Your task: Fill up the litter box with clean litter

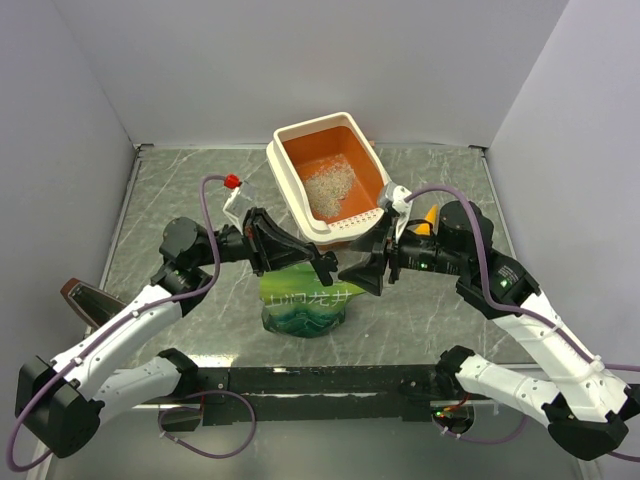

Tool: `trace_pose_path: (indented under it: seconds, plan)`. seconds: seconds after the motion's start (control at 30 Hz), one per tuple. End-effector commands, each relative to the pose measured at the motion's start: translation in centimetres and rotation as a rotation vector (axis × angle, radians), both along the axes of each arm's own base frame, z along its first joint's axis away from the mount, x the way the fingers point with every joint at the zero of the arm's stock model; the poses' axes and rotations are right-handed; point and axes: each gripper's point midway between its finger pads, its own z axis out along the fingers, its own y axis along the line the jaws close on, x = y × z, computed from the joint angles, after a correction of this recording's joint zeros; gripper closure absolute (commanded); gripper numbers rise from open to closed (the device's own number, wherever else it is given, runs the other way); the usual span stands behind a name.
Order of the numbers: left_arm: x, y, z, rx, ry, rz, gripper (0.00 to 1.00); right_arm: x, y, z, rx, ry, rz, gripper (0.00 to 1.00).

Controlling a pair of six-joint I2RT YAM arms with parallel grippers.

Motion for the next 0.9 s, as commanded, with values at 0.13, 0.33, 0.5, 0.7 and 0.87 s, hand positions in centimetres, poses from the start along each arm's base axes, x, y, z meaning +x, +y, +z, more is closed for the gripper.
trace_pose_path:
  seconds: [0.13,0.33,0.5,0.7,0.87]
  plan:
    - [-2.0,0.1,0.7,0.002,-0.066,-0.071,0.99,-1.5,1.3,1.8,0.066,-0.041,0.136,0.21]
    - [-2.2,0.1,0.8,0.001,-0.065,-0.074,0.99,-1.3,1.9,1.7,0.070,-0.032,0.148,0.22]
    - [-2.2,0.0,0.8,0.003,-0.063,-0.077,0.99,-1.4,2.1,1.7,0.073,-0.026,0.163,0.23]
    - [-2.1,-0.2,1.1,-0.001,-0.072,-0.076,0.99,-1.4,2.6,0.9,0.063,0.000,0.181,0.28]
    - [-2.0,-0.2,1.4,-0.010,-0.076,-0.071,0.99,-1.5,2.9,0.1,0.057,0.016,0.198,0.34]
